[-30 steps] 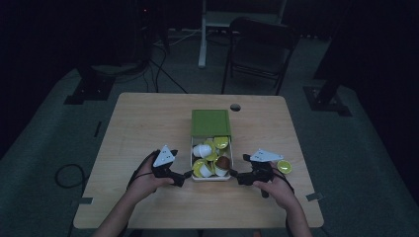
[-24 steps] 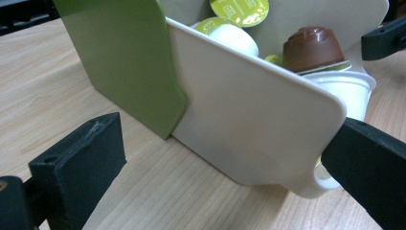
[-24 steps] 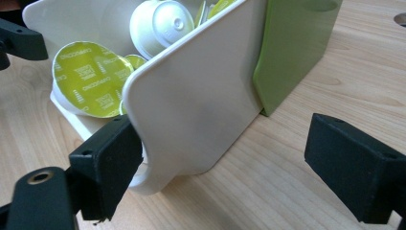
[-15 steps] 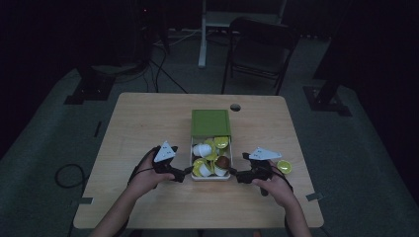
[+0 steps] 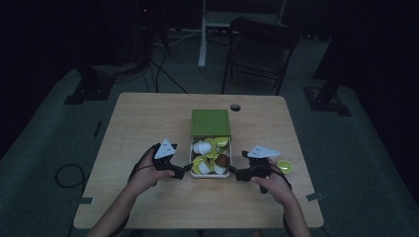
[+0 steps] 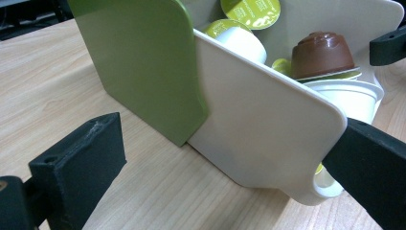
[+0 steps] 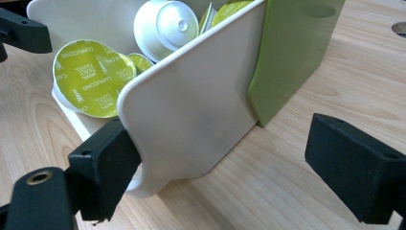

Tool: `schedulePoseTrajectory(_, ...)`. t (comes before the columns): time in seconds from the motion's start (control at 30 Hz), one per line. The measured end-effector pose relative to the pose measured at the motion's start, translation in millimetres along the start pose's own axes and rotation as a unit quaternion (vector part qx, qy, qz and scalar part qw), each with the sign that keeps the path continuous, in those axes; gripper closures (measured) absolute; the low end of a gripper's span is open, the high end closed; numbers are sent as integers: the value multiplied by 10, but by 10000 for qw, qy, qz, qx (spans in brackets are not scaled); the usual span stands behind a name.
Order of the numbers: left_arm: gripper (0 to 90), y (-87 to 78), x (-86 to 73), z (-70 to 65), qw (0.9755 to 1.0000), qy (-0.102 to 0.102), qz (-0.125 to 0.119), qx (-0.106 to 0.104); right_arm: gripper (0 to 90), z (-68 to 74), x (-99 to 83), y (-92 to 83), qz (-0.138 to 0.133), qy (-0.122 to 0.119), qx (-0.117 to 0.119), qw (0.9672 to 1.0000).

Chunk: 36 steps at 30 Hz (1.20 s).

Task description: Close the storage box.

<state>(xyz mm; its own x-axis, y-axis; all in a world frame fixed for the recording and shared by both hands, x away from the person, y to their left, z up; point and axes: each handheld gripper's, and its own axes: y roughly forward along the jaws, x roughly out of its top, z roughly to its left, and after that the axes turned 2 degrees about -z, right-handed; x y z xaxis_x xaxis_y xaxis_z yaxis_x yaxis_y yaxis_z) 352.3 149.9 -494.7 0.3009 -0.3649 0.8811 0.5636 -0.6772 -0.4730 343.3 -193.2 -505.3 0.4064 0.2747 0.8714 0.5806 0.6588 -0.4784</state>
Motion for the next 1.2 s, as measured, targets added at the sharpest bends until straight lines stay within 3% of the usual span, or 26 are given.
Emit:
schedulePoseTrajectory(0.2,16,25,36,25,10000,50,32,30,122,-22,23,26,17,28,-8,10000)
schedulePoseTrajectory(0.73,16,100,74,129,9999,-106,-31,52,122,-122,68,104,-88,256,-72,9996)
schedulePoseTrajectory(1.2,16,164,139,217,9998,-152,-27,84,123,-198,154,161,-84,313,-224,9992)
